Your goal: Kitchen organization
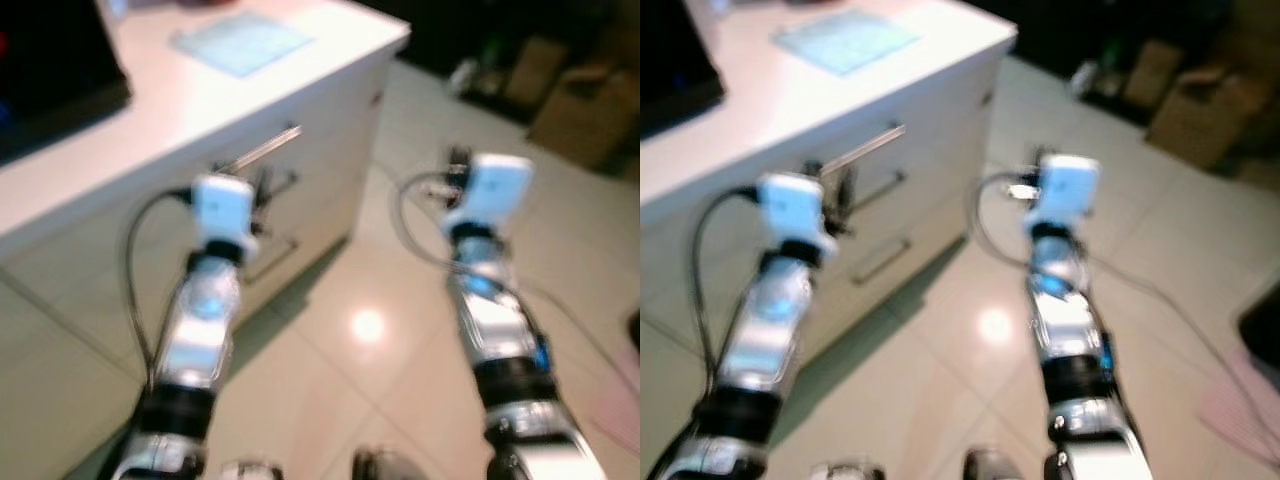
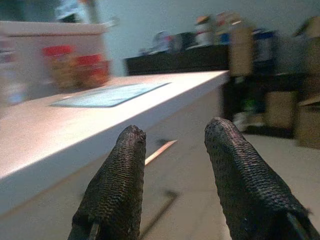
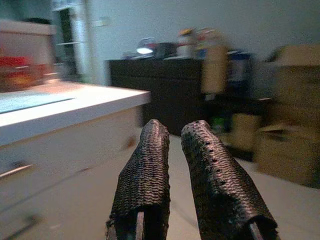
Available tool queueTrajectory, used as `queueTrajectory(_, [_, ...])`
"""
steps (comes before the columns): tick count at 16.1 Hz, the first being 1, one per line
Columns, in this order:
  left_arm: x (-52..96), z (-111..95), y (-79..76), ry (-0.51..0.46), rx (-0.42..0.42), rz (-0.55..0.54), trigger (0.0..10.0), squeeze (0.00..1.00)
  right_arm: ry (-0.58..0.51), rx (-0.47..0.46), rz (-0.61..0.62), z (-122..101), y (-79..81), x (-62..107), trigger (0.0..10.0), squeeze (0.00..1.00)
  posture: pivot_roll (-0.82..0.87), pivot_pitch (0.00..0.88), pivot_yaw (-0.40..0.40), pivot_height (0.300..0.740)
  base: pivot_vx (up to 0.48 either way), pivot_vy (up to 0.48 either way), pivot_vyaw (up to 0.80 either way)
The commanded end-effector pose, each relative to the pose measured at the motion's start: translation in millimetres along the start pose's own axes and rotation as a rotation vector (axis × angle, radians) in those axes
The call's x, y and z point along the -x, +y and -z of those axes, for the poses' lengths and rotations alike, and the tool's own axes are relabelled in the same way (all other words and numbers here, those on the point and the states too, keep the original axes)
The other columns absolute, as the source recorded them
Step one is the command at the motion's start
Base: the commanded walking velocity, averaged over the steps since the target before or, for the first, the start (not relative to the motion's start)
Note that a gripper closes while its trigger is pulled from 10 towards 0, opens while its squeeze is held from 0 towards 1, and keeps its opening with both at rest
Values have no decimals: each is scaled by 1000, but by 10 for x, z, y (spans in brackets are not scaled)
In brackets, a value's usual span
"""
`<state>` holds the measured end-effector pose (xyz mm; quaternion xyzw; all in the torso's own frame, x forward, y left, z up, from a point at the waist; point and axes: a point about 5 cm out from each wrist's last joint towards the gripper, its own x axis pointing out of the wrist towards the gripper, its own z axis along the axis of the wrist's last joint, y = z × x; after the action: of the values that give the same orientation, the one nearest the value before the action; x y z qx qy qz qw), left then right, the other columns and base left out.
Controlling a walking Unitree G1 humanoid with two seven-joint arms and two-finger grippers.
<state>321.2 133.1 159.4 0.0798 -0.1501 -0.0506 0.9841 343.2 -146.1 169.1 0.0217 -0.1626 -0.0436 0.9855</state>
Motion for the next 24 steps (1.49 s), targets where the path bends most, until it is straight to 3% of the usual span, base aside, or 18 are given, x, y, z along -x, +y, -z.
queueTrajectory(1, [18,97,82,47,-11,2,10000,0,22,-2,-4,32,48,4,10000,0,77,92,-10,740,0,0,-731])
queueTrajectory(3, [32,155,95,67,-15,7,10000,0,43,-4,-1,83,27,16,10000,0,77,92,-10,740,0,0,-731])
queueTrajectory(5, [123,485,174,204,-29,29,10000,0,206,47,25,444,-156,119,10000,0,80,90,-16,740,0,0,-731])
queueTrajectory(7, [217,674,201,291,-35,52,10000,0,308,39,69,633,-295,202,10000,0,78,88,-16,740,0,0,-731])
queueTrajectory(8, [366,904,227,404,-39,77,10000,0,420,39,110,835,-431,331,10000,0,78,88,-13,740,0,0,-731])
queueTrajectory(11, [695,1268,285,597,-56,78,10000,0,600,40,170,1132,-626,605,10000,0,75,88,-10,740,0,0,-721])
queueTrajectory(12, [938,1459,315,718,-56,67,10000,0,703,47,186,1287,-706,797,10000,0,75,89,-8,740,0,0,-688])
queueTrajectory(13, [1019,1512,314,755,-53,71,10000,0,729,54,192,1326,-726,856,10000,0,76,86,-7,740,0,0,-688])
queueTrajectory(14, [1207,1609,290,828,-53,86,10000,0,805,33,216,1423,-771,1016,10000,0,79,82,-2,740,0,0,-675])
queueTrajectory(15, [1207,1609,290,828,-53,86,10000,0,805,33,216,1423,-771,1016,10000,0,79,82,-2,740,0,0,-675])
queueTrajectory(16, [1378,1693,269,900,-49,94,10000,0,876,37,214,1509,-794,1174,10000,0,75,76,1,740,0,0,-656])
queueTrajectory(20, [1836,1861,258,1082,-52,89,10000,0,1067,16,202,1713,-799,1665,10000,0,69,59,12,740,0,0,-641])
queueTrajectory(24, [1969,1897,240,1139,-7,67,10000,0,1195,-31,135,1818,-715,2000,10000,0,68,47,18,740,0,0,0])
